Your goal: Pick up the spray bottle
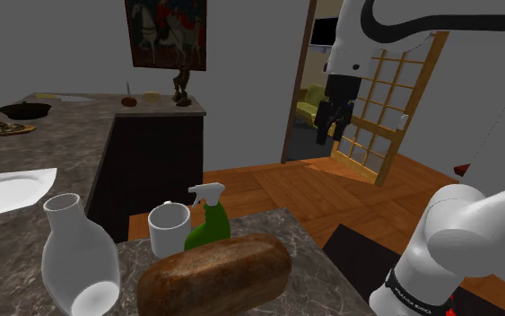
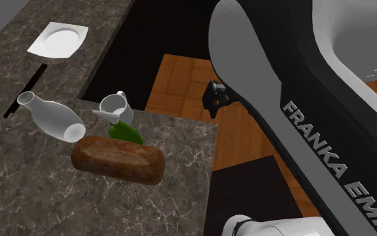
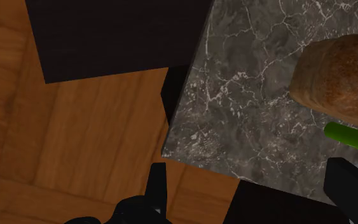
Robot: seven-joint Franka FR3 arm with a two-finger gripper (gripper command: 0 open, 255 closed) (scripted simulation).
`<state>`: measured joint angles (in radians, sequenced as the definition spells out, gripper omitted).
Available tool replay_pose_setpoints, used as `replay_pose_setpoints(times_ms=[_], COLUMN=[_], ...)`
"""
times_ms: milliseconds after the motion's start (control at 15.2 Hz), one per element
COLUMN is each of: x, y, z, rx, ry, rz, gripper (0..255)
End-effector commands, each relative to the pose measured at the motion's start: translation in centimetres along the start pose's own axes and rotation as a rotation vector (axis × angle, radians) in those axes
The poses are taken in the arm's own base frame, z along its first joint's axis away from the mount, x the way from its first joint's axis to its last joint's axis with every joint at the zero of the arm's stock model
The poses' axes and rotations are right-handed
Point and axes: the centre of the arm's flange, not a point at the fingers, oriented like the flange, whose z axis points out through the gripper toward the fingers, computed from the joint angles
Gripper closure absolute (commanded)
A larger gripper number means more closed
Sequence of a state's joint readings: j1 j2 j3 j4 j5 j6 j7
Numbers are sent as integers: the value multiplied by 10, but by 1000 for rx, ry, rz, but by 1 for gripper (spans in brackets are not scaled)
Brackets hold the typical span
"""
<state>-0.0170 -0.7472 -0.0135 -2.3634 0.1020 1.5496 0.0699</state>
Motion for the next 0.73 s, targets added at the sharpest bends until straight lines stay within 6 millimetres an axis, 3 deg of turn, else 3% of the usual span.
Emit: replay_pose_setpoints(times_ms=[0, 660], x=[0, 65], y=[0, -111], z=[0, 27], rx=[0, -20], ry=[0, 21], rz=[0, -423], gripper=[0, 0])
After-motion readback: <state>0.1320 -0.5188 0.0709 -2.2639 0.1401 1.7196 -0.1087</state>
